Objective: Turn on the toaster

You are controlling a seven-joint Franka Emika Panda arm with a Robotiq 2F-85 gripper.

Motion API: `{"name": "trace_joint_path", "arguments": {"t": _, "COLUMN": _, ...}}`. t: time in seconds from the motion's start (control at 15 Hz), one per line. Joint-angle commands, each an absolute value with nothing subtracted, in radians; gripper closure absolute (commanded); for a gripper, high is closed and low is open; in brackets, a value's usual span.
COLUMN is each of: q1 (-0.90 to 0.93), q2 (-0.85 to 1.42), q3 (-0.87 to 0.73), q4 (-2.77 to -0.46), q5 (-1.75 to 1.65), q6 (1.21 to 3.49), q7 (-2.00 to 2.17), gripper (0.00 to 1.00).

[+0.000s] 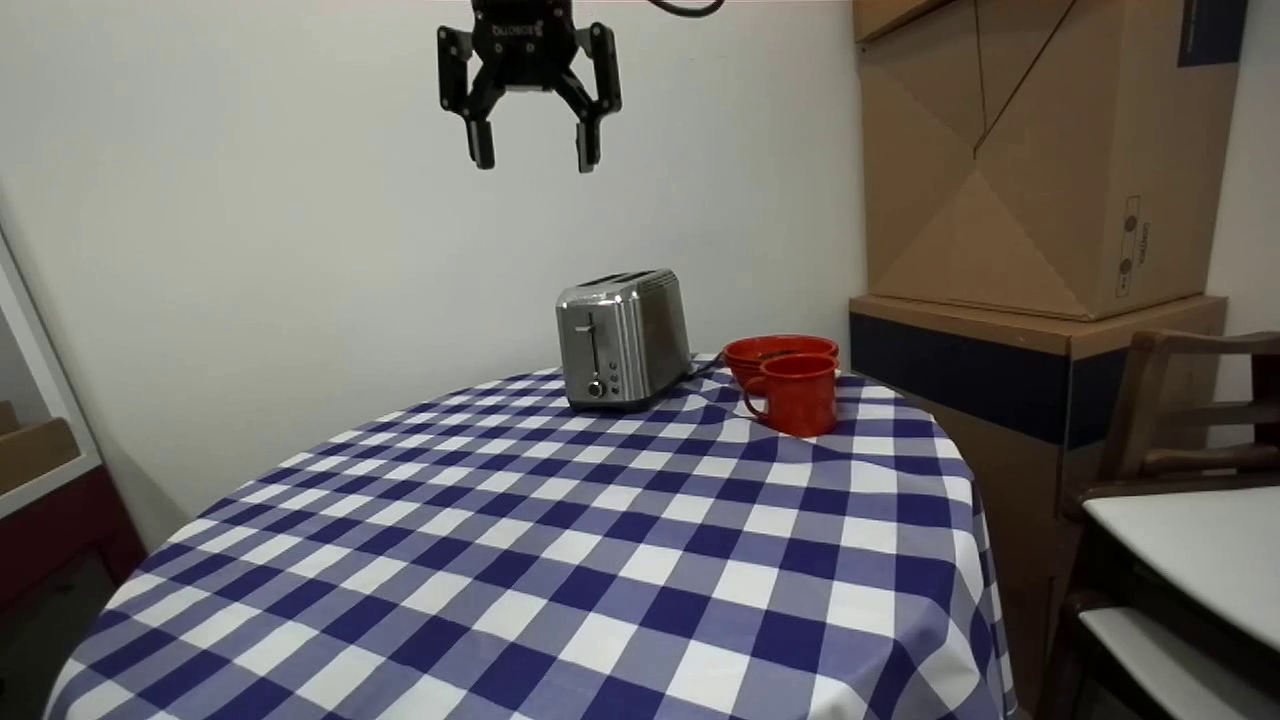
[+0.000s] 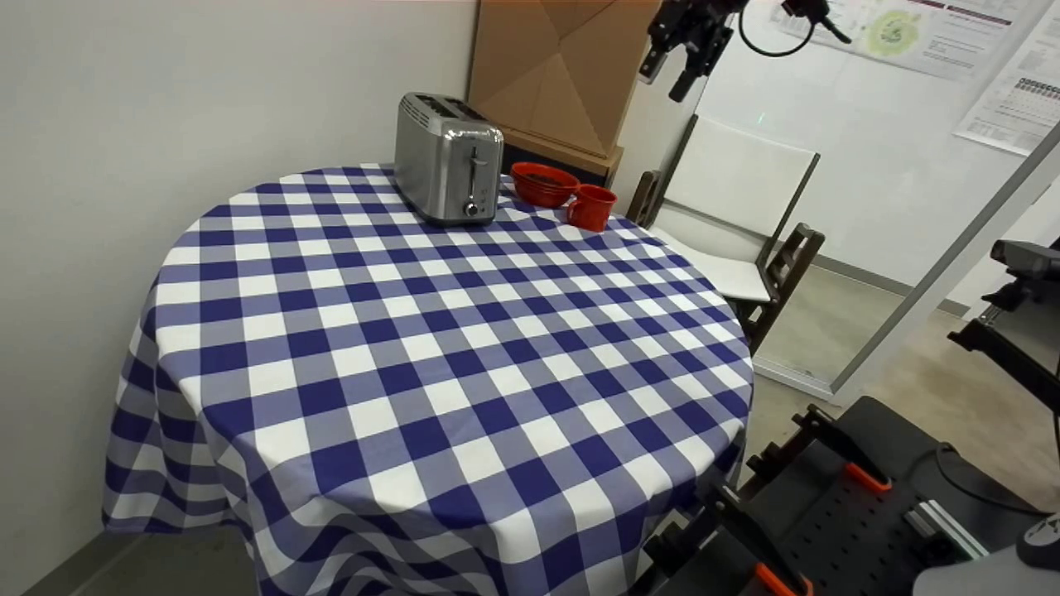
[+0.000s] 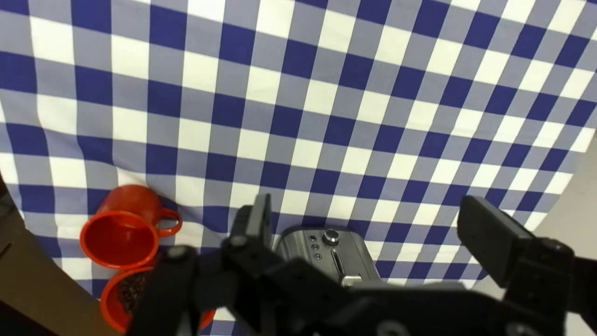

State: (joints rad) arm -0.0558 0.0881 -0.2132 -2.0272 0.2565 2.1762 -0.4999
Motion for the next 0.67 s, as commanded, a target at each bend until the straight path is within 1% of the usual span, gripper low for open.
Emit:
{"name": "trace_joint_path", "arguments": {"t": 0.0, "q1": -0.088, "q2": 0.264, "q3": -0.139, "q4": -1.816, "q5": 0.29, "q6": 2.19, "q7": -0.436, "gripper": 0.0}}
{"name": "trace_joint_path", "arguments": {"t": 0.27, "q1": -0.097, "q2": 0.401, "q3": -0.075, "q4": -1.679, "q5": 0.264, "q6": 2.263, "q7": -0.324, "gripper": 0.0}}
{"name": "trace_joint_path", "arguments": {"t": 0.33, "q1": -0.095, "q2": 0.432, "q3": -0.065, "q4": -1.65, "q5": 0.252, "q6": 2.278, "q7": -0.297, "gripper": 0.25}}
{"name": "trace_joint_path", "arguments": {"t": 0.4, "q1": -0.095, "q2": 0.458, "q3": -0.057, "q4": -1.623, "q5": 0.244, "q6": 2.286, "q7": -0.276, "gripper": 0.26}}
{"name": "trace_joint_path", "arguments": {"t": 0.47, "q1": -0.094, "q2": 0.484, "q3": -0.049, "q4": -1.597, "q5": 0.238, "q6": 2.291, "q7": -0.259, "gripper": 0.32}}
{"name": "trace_joint_path", "arguments": {"t": 0.6, "q1": -0.091, "q2": 0.527, "q3": -0.037, "q4": -1.549, "q5": 0.224, "q6": 2.298, "q7": -0.231, "gripper": 0.47}}
